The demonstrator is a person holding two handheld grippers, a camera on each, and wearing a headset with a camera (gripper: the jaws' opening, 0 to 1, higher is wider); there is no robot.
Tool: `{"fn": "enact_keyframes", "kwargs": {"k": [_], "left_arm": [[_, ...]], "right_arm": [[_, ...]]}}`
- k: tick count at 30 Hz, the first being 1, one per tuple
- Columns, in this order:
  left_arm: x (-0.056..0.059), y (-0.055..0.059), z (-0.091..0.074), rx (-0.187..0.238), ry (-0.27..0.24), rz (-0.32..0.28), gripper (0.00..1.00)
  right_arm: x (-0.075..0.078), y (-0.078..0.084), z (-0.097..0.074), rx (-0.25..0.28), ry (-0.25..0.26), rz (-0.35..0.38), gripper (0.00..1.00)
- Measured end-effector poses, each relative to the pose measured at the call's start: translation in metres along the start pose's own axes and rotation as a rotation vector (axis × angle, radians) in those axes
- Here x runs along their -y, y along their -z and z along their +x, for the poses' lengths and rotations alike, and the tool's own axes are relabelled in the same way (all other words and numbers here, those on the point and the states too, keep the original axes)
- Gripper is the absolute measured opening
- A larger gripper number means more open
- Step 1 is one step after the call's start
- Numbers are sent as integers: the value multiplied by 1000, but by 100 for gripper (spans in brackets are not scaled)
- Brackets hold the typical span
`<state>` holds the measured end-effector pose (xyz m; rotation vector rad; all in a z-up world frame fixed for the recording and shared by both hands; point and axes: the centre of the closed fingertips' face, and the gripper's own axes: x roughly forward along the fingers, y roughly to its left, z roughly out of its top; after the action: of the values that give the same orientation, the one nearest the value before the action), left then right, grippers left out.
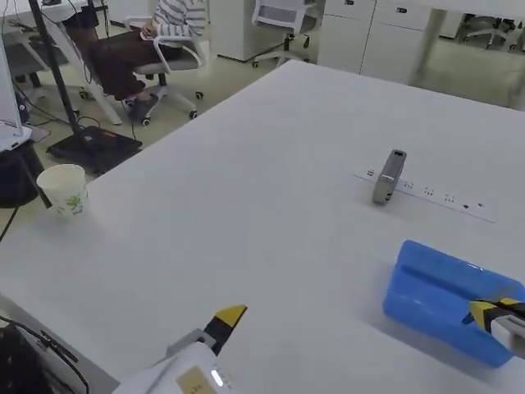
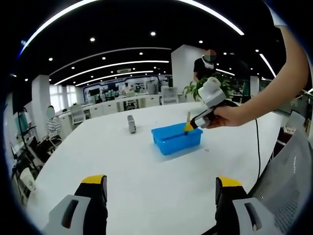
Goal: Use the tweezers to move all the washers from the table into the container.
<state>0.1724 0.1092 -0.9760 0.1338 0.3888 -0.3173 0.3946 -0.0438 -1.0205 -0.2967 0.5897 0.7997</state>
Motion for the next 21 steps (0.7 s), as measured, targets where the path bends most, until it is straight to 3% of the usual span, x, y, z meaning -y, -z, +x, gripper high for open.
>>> {"fn": "enact_keyframes", "kwargs": {"k": [5, 14, 21], "left_arm": [[1, 0, 0, -3, 4, 13, 93], [0, -1, -1, 4, 2, 7, 93], [2, -1, -1, 1, 8, 17, 93]], "right_arm": [[-6, -3, -12, 19, -7, 31, 3], [-8, -28, -42, 129, 12, 92, 3], [-11, -33, -61, 182, 29, 130, 3]]}}
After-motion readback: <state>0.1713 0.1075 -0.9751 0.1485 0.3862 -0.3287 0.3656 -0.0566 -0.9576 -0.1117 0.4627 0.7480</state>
